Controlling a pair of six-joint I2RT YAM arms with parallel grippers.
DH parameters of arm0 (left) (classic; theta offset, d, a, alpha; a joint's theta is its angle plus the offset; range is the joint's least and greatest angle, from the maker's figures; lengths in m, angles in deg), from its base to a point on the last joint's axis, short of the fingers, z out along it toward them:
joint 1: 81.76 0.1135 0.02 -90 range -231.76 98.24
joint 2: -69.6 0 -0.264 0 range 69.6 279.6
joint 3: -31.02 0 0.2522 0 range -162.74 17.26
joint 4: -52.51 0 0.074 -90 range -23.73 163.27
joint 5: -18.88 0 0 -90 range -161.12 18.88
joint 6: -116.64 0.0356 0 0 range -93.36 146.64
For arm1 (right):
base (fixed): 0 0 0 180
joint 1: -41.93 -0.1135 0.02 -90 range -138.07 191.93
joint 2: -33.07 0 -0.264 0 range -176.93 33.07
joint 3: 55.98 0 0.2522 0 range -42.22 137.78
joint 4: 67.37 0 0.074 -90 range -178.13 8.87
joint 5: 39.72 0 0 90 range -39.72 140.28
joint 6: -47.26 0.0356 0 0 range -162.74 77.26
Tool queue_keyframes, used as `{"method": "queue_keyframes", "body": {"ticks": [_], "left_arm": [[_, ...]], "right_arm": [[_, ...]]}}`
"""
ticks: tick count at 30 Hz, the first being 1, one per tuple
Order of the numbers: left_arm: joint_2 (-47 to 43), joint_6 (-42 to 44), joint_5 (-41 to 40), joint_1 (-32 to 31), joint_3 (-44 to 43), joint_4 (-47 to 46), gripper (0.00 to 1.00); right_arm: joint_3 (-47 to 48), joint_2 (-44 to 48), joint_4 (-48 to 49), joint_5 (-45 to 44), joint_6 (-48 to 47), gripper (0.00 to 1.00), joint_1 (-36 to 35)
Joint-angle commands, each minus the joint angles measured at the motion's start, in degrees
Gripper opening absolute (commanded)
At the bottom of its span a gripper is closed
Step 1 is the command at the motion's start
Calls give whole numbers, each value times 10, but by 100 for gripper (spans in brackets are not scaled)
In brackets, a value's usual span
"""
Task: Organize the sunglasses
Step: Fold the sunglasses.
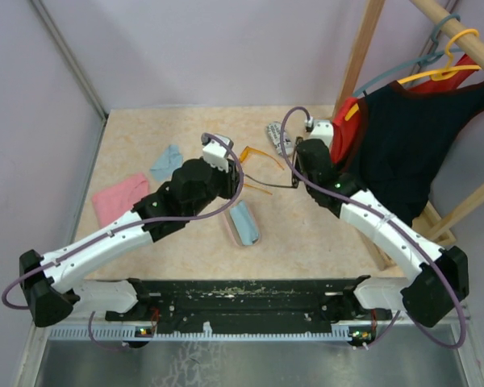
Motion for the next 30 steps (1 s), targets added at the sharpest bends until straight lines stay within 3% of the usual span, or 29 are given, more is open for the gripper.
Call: {"method": "queue_keyframes", "body": {"ticks": [1,7,19,30], "left_arm": [[-11,22,60,-4,44,-15,29],[-2,17,87,-5,64,-31,1],[124,35,2,-4,-35,-12,1],[166,74,-30,-4,-68,-25,1]], "right_arm": [[93,-20,19,-18,-1,0,12],[138,-35,0,17,9,0,13],[84,7,9,114,20,0,13],[39,31,39,179,13,0,12]]}}
